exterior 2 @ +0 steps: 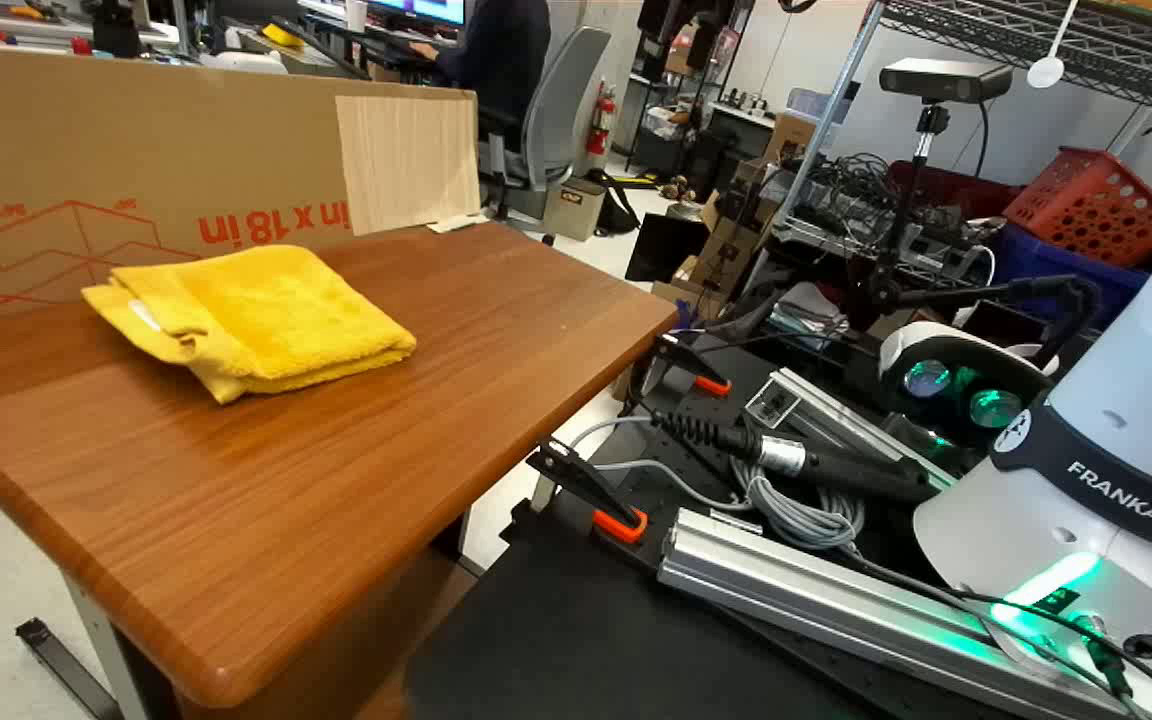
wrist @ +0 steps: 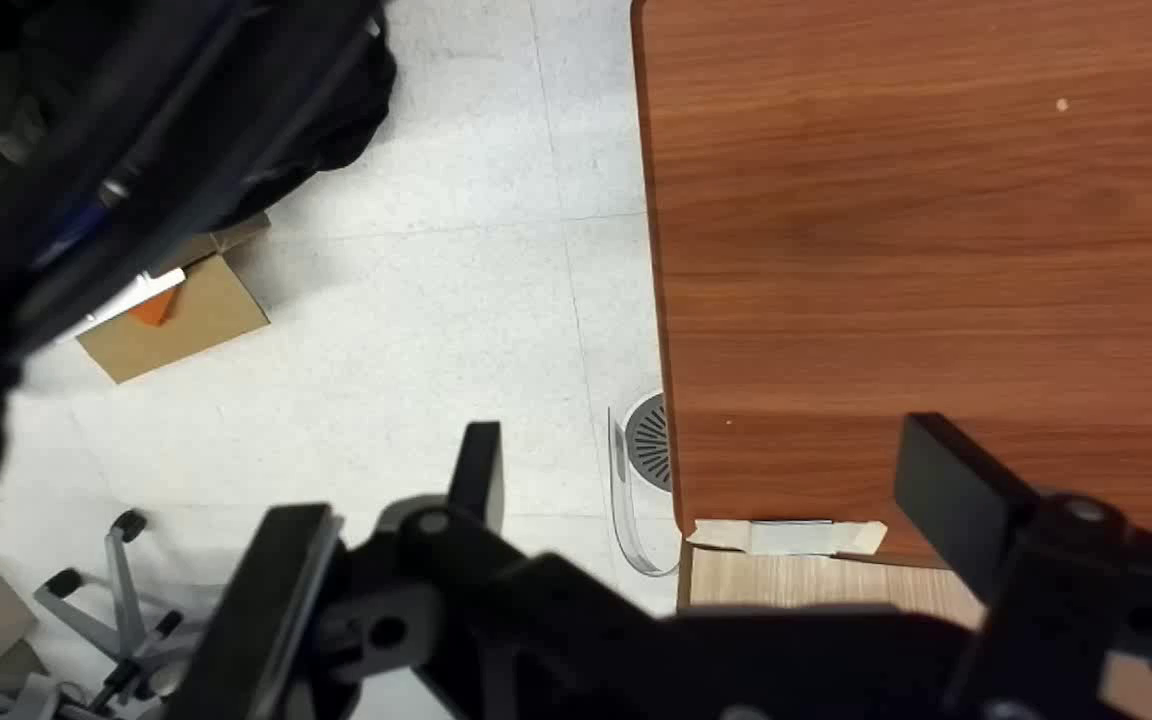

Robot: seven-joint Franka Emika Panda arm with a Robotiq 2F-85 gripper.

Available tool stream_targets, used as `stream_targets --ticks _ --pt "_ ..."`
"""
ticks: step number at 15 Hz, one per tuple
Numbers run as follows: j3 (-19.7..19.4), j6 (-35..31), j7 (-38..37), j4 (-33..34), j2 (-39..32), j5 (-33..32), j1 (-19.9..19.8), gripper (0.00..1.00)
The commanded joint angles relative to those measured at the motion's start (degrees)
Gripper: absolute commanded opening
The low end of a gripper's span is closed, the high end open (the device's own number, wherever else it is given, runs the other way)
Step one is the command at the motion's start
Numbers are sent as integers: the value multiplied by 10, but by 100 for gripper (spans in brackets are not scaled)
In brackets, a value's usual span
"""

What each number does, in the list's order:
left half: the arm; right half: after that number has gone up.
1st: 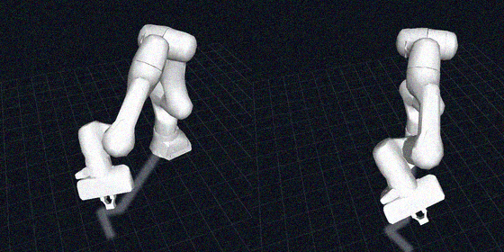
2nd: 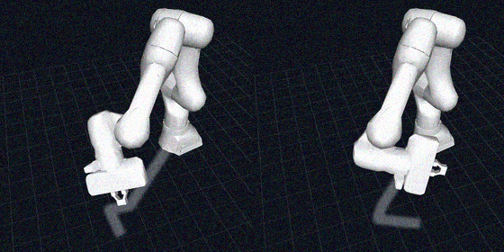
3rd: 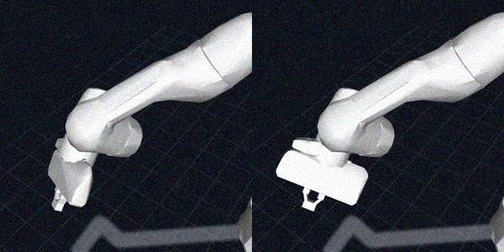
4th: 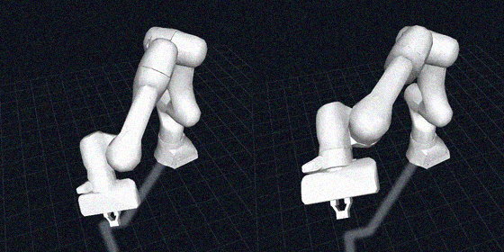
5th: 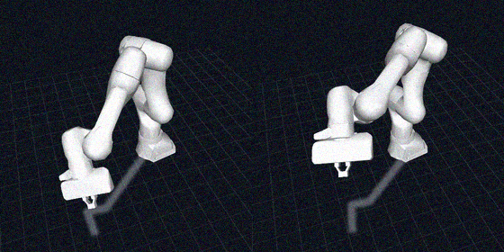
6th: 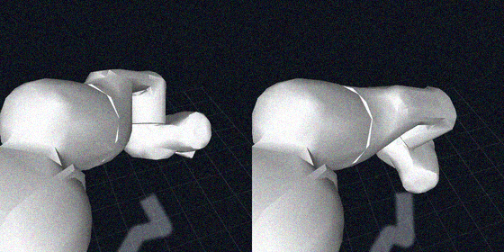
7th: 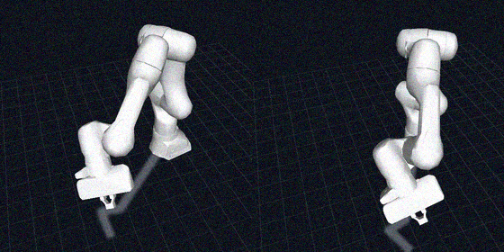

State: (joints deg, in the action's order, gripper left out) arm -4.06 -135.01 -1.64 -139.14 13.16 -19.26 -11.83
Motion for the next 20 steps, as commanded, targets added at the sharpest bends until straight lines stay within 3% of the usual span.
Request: stream_targets --ticks 1,15,17,20 --pt "-7 2 -1 1 0 -2 8 100" --pt "-7 2 -1 1 0 -2 8 100" --pt "-10 -5 -1 8 -12 57 24 100" --pt "12 -10 -56 12 -36 171 62 100"
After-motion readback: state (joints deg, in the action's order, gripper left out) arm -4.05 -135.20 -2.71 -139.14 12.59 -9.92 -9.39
